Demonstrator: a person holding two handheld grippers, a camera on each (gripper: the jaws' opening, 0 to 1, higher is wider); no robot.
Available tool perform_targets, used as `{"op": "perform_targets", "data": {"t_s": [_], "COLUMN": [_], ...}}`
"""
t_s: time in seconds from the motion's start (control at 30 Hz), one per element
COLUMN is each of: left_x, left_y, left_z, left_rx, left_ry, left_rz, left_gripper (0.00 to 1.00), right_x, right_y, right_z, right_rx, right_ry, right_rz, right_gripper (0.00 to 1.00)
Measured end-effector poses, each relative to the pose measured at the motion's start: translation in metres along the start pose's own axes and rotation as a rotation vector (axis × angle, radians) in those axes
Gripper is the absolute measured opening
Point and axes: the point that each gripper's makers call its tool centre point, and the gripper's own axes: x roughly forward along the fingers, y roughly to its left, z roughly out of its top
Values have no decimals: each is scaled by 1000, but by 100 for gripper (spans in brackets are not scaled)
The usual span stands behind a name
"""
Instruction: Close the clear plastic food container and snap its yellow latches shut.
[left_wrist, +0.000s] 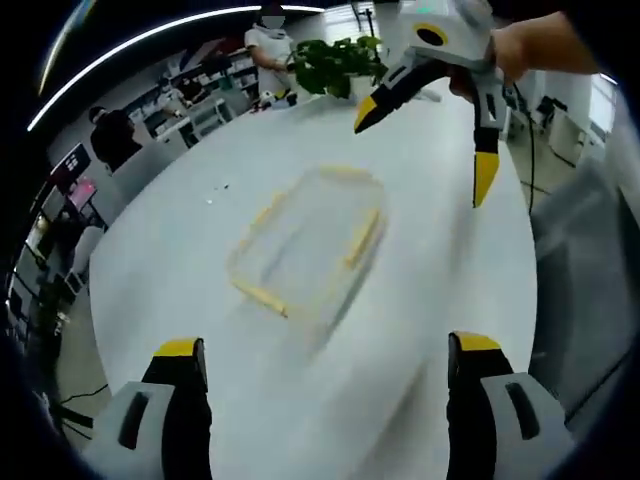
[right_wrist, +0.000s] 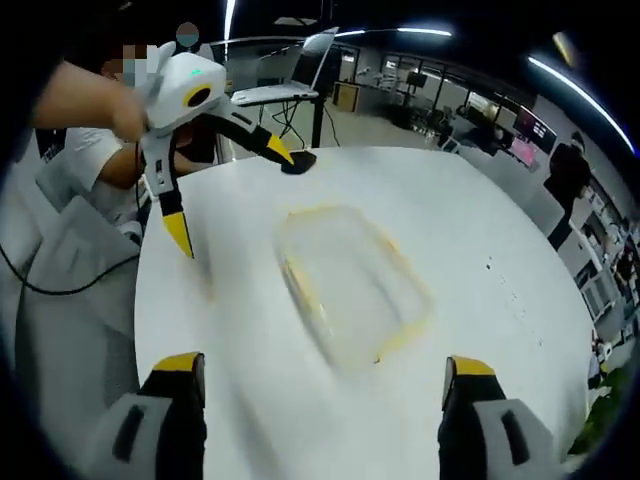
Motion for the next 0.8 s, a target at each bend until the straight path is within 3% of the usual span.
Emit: {"op": "perform_targets", "data": {"t_s": [0.43, 0.63, 0.8], "left_x": [-30, -46, -59], "left_y": [-15, -29, -49], "left_z": [-6, -14, -16], "left_rx": [-58, -98, -110], "left_ry": [-50, -53, -91], "left_rz": [63, 86, 92], "left_gripper": [98, 94, 97], "right_x": [-23, -35, -47], "right_y": [19, 39, 62], "right_z": [-2, -9, -17], "right_rx": [87, 114, 112], "right_ry": [-85, -129, -149], "right_rz": [-66, -82, -87], "right_gripper": [99, 99, 99]}}
